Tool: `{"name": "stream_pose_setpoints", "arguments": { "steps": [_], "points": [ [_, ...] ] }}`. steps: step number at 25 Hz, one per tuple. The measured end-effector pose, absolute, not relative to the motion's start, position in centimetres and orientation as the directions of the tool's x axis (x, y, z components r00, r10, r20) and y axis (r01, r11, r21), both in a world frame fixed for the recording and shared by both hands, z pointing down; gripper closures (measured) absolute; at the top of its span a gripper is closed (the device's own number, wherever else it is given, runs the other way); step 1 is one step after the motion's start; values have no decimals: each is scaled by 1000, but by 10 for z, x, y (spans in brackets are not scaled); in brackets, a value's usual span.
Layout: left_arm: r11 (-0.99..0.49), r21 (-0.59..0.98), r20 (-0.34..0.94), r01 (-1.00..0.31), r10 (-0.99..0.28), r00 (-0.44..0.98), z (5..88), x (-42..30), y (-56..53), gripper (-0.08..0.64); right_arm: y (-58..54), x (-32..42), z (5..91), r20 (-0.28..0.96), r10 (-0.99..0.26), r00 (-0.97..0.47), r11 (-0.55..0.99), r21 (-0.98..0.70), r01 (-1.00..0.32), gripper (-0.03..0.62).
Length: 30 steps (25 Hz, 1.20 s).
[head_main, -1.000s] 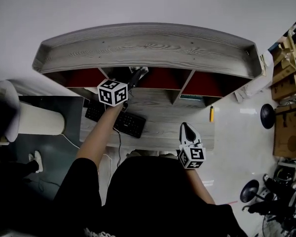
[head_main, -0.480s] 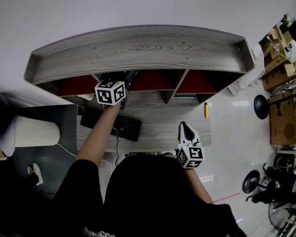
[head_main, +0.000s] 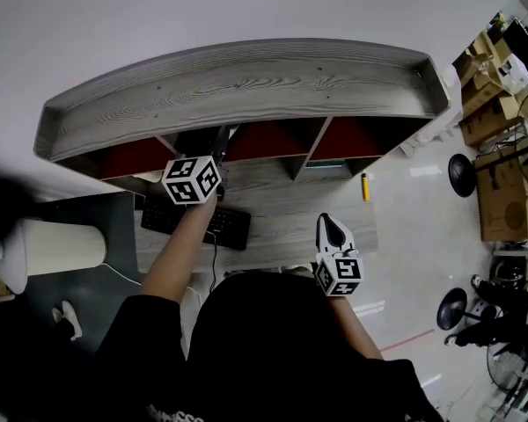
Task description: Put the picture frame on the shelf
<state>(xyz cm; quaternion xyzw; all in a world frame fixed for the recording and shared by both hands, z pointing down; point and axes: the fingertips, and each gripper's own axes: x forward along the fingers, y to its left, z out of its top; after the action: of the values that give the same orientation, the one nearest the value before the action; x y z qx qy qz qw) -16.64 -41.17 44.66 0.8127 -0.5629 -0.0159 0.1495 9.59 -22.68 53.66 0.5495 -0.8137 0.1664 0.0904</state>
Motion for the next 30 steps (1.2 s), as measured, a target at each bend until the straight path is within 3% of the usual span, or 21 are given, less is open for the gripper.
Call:
{"name": "stream_pose_setpoints", "arguments": {
  "steps": [8,11,24,30],
  "points": [
    [-250,205,206,-946,-934,292,450,-174,-427,434,-223,94,545,350,-858,-375,335,-170,-927,578],
    [-248,226,208,-942,-933,295,449,-173,-433,410,-222,91,545,352,-857,-377,338,-169,-926,578],
    [-492,304,150,-816,-821,551,446,-141,-421,498,-218,91,550,362,-852,-379,340,-170,-925,579],
    [-575,344,183,-742,-734,654,449,-121,-418,506,-215,82,551,366,-841,-399,358,-177,-917,578]
  ]
}}
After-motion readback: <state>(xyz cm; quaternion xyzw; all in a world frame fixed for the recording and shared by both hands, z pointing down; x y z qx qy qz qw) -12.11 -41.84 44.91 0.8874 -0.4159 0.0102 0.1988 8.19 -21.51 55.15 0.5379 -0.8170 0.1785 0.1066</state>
